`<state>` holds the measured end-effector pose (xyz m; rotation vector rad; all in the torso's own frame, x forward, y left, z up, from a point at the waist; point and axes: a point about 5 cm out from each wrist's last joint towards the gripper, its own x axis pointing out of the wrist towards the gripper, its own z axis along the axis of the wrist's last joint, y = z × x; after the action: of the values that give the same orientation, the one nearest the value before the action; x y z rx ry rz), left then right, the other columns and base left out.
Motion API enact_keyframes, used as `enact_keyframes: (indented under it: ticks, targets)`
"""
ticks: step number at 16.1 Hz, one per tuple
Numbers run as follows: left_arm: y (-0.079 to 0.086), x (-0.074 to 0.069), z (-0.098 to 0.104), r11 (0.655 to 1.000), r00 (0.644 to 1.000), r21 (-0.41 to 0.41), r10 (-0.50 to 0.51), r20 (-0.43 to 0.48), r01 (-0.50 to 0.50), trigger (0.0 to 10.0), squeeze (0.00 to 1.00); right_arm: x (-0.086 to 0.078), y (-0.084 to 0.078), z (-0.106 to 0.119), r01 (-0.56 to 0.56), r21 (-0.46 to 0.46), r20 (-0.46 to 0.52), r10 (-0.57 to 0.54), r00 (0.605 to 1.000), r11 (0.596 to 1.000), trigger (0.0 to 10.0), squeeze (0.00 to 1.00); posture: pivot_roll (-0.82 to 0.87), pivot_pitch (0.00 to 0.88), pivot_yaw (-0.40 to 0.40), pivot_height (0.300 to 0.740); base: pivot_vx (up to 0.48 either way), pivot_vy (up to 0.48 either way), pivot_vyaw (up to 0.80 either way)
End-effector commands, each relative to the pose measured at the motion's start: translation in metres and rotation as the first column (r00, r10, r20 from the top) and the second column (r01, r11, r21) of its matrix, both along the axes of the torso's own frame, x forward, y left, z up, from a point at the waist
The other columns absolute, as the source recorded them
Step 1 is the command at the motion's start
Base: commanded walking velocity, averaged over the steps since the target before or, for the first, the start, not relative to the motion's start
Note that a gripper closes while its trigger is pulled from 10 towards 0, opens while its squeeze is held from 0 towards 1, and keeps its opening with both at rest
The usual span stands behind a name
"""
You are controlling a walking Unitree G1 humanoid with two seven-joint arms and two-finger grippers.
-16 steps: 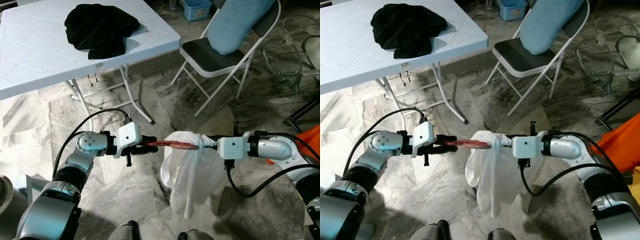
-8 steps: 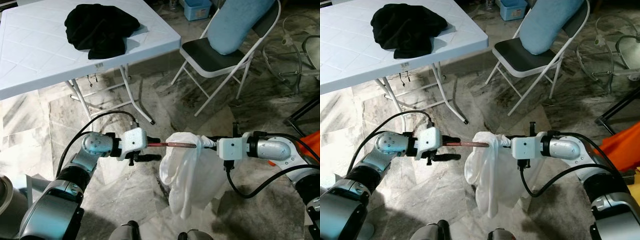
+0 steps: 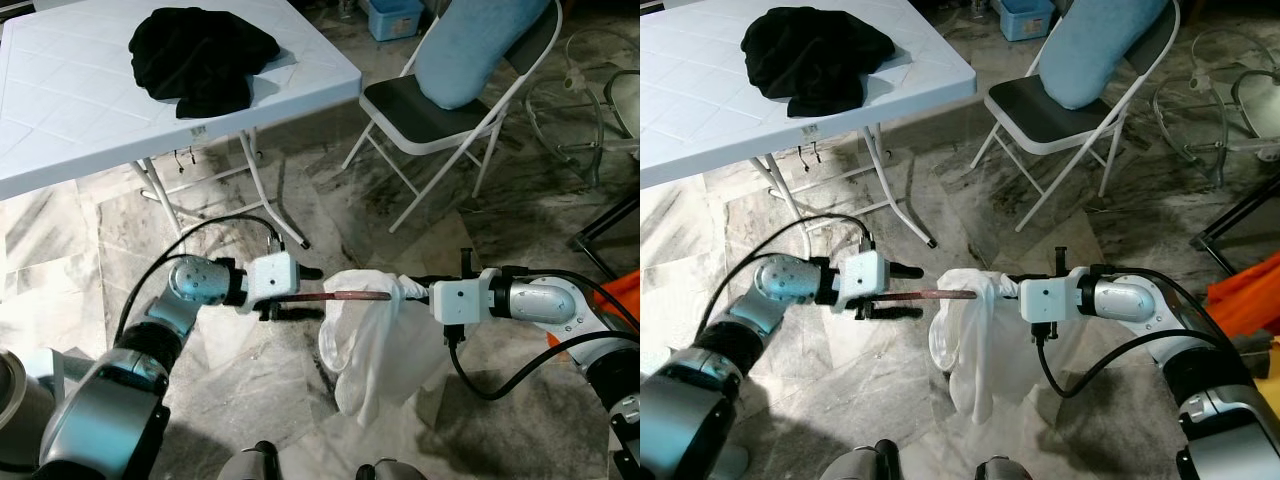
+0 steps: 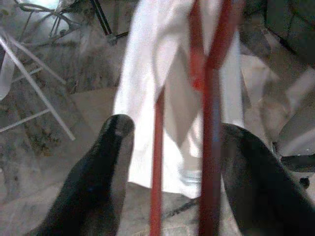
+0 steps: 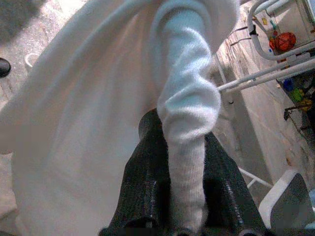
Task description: Hang hanger
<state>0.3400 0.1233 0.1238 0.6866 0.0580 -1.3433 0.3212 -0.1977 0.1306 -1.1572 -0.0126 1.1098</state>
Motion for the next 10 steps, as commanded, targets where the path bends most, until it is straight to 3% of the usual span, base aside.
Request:
enact_keyframes:
  ticks: [1,10]
  targets:
    - [0.004,0.0,-0.002,1.0,1.0,0.029,-0.003,-0.016,0.004,0.0,0.0,0.002,0.001,0.005,-0.012,0.005,0.024,0.011,1.0,1.0,10.0,0.0,-0.11,0.166,0.03,0.74,0.0,0.0,0.0]
    - [0.006,0.004,-0.001,0.999,0.999,0.025,0.045,-0.026,-0.044,0.0,0.0,0.012,0.009,0.02,-0.024,0.039,0.11,0.02,0.994,0.999,10.0,0.0,-0.11,0.161,0.022,0.74,0.0,0.0,0.0]
